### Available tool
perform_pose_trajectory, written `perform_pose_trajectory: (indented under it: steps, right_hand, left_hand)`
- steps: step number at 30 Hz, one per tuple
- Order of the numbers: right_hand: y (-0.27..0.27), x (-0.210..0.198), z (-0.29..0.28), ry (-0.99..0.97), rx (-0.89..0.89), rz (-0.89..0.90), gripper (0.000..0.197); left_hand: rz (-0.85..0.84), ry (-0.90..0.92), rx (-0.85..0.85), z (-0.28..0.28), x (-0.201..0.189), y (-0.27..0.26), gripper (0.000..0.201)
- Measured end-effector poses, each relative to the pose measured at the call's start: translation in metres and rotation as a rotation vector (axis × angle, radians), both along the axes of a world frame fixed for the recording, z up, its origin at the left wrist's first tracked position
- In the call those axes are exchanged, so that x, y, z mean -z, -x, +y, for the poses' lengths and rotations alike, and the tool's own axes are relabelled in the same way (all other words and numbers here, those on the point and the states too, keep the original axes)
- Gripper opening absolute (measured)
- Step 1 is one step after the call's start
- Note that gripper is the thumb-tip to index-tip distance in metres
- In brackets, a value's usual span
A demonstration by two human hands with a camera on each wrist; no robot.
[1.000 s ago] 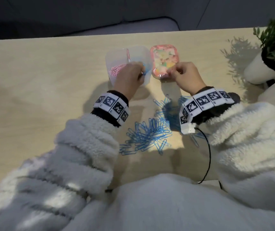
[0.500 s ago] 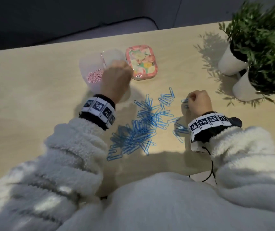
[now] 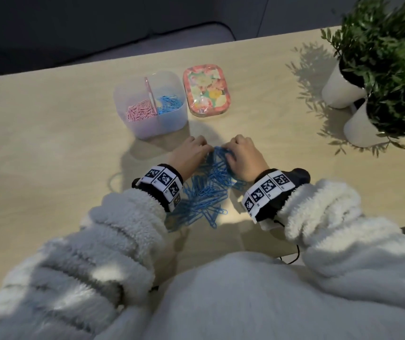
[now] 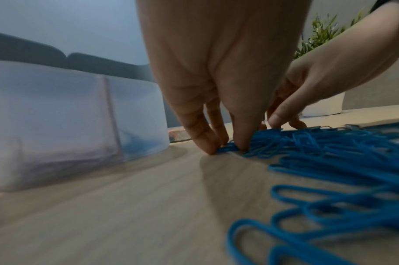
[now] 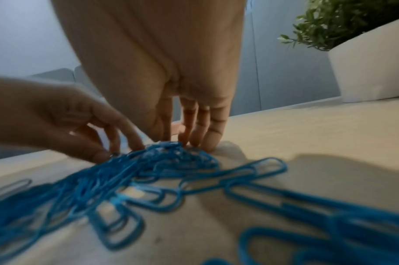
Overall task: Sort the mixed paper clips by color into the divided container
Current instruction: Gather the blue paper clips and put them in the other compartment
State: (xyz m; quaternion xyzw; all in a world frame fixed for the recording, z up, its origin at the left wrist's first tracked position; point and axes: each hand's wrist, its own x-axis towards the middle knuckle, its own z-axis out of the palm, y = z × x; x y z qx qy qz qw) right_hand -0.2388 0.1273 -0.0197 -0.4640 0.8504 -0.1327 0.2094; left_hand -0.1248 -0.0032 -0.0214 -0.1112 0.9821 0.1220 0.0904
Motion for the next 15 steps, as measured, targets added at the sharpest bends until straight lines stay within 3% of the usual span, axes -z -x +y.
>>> perform_pose_trajectory:
  steps: [5,8,10,15]
  right_hand:
    - [0.03,-0.002,0.007,0.099,0.187,-0.129,0.027]
    - [0.028,-0.006,0.006,-0.054,0.041,-0.109,0.04]
    - [0.015,-0.009,0.004,-0.117,-0.078,-0.067,0.048]
    - [0.0,-0.008,-0.004,-0.058,-0.107,-0.005,0.025]
  left_hand:
    - [0.067,-0.109,-0.099,-0.007,-0.003,-0.014,0.046]
    - [-0.02,-0.048,0.015,-0.005,-0.01,-0.01,0.056]
    - [-0.057,-0.005,0.063,-0.004,-0.009,-0.005,0.05]
    - [0.012,-0.025,0.035,-0.004,-0.006,-0.008,0.029]
